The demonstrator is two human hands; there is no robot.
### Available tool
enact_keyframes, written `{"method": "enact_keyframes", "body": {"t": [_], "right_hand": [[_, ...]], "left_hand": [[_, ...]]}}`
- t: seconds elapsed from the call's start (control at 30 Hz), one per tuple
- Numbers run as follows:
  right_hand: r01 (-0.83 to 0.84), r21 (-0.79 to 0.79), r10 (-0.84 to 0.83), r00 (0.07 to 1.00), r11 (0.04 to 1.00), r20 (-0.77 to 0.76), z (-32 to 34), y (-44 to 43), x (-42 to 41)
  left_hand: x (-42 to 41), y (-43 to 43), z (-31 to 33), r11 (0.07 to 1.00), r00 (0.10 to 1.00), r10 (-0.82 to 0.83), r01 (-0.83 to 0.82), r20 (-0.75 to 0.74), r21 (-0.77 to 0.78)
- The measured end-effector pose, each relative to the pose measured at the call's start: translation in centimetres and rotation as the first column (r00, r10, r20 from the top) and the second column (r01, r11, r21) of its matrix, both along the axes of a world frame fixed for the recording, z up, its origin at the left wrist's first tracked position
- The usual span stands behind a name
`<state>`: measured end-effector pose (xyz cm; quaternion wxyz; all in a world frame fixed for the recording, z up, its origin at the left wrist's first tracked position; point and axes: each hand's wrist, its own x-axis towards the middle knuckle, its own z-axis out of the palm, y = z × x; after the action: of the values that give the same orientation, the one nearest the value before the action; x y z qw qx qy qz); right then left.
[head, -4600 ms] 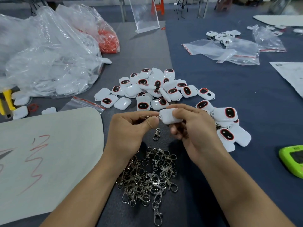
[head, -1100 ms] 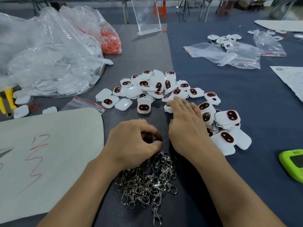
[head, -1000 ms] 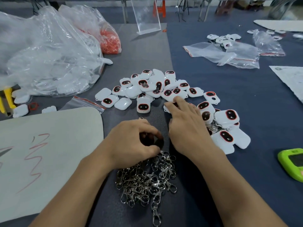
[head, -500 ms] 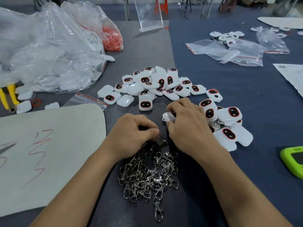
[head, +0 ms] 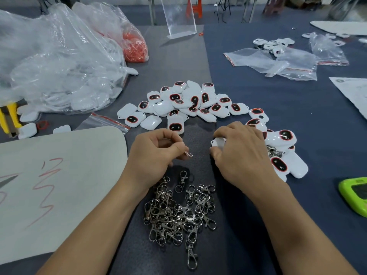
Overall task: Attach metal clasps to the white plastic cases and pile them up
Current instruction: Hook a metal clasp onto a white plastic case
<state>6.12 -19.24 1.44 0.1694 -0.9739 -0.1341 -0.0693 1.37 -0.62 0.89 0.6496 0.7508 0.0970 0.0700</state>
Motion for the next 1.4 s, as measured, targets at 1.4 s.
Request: {"method": "enact_keyframes", "body": {"t": [1.4], "right_hand": [[-0.02,0.499,0.07,0.994,0.866,-0.082,-0.6,2.0,-1.9]], "left_hand": [[-1.0,-1.0,0.0,0.691,0.953,0.16,-0.295,0.258,0.66]]}}
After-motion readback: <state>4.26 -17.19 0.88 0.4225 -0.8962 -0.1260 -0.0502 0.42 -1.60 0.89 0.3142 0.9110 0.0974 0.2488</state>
